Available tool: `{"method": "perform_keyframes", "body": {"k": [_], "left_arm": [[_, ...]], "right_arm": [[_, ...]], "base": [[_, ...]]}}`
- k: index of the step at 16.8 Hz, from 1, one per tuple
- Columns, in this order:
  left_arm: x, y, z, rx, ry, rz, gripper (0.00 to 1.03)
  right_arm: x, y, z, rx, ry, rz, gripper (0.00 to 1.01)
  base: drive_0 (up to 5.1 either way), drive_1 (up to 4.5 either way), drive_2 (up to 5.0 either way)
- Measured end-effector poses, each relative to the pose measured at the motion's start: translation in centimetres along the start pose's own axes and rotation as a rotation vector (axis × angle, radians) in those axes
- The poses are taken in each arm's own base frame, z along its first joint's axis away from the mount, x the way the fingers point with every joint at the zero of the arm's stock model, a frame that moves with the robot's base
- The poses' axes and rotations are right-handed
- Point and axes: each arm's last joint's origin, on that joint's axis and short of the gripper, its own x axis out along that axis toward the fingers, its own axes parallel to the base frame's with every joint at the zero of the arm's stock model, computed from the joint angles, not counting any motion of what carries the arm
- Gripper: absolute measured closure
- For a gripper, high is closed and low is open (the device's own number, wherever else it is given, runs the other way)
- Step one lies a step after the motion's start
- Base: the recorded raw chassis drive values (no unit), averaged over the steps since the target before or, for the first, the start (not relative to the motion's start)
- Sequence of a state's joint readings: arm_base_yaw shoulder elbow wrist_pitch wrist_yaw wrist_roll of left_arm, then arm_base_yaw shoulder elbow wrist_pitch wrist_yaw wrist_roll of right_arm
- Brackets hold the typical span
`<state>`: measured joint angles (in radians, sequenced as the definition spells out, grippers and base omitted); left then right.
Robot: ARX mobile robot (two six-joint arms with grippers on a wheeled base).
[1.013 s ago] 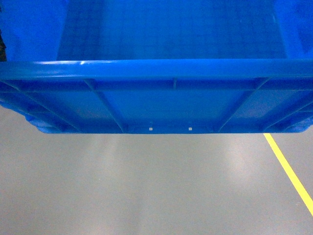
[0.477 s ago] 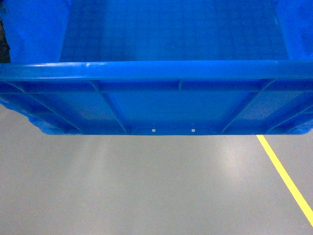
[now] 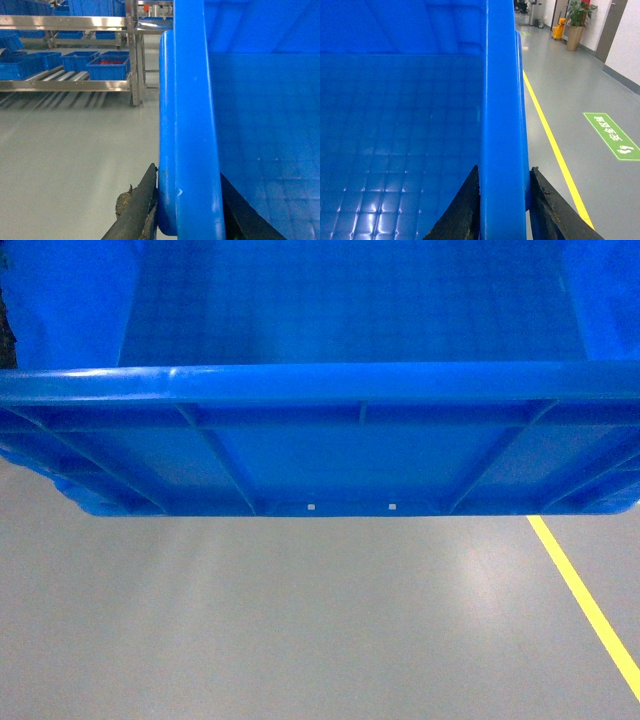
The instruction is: Place box next to blue box on left shelf
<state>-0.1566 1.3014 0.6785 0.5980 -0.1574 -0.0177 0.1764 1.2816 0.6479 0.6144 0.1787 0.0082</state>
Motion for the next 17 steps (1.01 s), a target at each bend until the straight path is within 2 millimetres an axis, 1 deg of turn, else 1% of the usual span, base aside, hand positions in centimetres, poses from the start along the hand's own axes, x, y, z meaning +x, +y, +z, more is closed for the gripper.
{"method": "perform_keyframes", "body": {"k": [17], "left_arm": [[0.00,0.00,0.01,-0.001,-0.001,0.000,0.83]], "right_arm": [[0.00,-0.02,0.03,0.001,-0.003,-0.001,0.80]], "base": [[0.4,4.65,-4.0]]}}
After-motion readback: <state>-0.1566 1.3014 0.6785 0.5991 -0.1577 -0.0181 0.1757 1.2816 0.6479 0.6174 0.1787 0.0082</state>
